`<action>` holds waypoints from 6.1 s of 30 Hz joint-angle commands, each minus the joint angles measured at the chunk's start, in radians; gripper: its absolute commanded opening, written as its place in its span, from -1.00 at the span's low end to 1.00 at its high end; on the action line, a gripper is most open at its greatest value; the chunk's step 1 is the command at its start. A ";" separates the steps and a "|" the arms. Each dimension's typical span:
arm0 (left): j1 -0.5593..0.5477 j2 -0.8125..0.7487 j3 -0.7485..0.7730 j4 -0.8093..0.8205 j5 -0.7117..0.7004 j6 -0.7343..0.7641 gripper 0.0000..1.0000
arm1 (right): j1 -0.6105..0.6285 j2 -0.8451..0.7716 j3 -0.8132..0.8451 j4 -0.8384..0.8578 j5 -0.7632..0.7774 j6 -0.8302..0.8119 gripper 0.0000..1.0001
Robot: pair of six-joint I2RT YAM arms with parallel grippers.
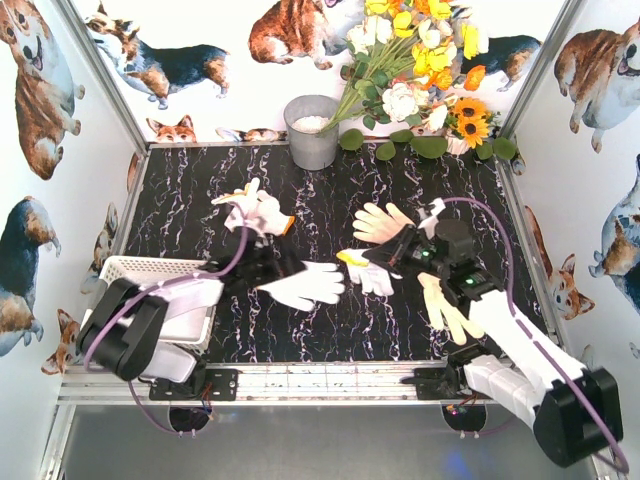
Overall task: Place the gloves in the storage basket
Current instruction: Move the glove to the center of the board, then place the glove at the center of the board, then adjust the glove at the center of the board, then pick up the glove from the center of the board.
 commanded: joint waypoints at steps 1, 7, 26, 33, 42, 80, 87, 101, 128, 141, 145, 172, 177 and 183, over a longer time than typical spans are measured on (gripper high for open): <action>0.132 -0.049 -0.054 -0.135 -0.043 0.121 0.99 | 0.048 0.072 0.059 0.140 -0.001 0.014 -1.00; 0.156 -0.098 0.010 -0.191 -0.034 0.160 0.99 | 0.080 0.165 0.124 0.207 -0.020 0.020 -1.00; 0.180 -0.420 0.148 -0.479 -0.097 0.215 0.99 | 0.105 0.525 0.118 0.527 -0.197 -0.086 -1.00; 0.163 -0.404 0.175 -0.535 0.063 0.254 0.99 | 0.208 0.562 -0.053 0.503 -0.218 -0.019 -1.00; 0.024 -0.377 0.152 -0.487 0.063 0.189 1.00 | 0.278 0.517 -0.075 0.156 -0.144 -0.029 -1.00; -0.227 -0.016 0.148 -0.179 0.092 0.021 0.01 | 0.282 0.411 -0.027 -0.104 0.254 -0.029 -0.24; -0.226 -0.008 0.157 -0.176 0.079 0.017 0.00 | 0.282 0.469 0.003 -0.161 0.324 -0.026 -0.83; -0.250 0.155 0.295 -0.137 0.088 0.022 -0.24 | 0.280 0.297 -0.077 -0.308 0.495 0.080 -1.00; -0.283 0.311 0.311 -0.186 0.071 0.162 -0.36 | 0.289 0.418 0.012 -0.236 0.349 -0.108 -1.00; -0.283 0.236 0.275 -0.158 0.076 0.148 -0.21 | 0.297 0.359 0.020 -0.359 0.417 -0.124 -0.69; -0.283 0.189 0.312 -0.170 0.047 0.191 0.12 | 0.297 0.293 0.063 -0.458 0.435 -0.153 -0.42; 0.147 -0.088 0.323 -0.655 -0.284 0.435 0.35 | 0.314 0.232 0.141 -0.425 0.299 -0.140 -0.31; 0.216 -0.014 0.320 -0.599 -0.264 0.446 0.19 | 0.314 0.217 0.137 -0.443 0.321 -0.144 -0.30; 0.223 0.058 0.323 -0.551 -0.204 0.444 0.02 | 0.314 0.217 0.131 -0.436 0.315 -0.140 -0.30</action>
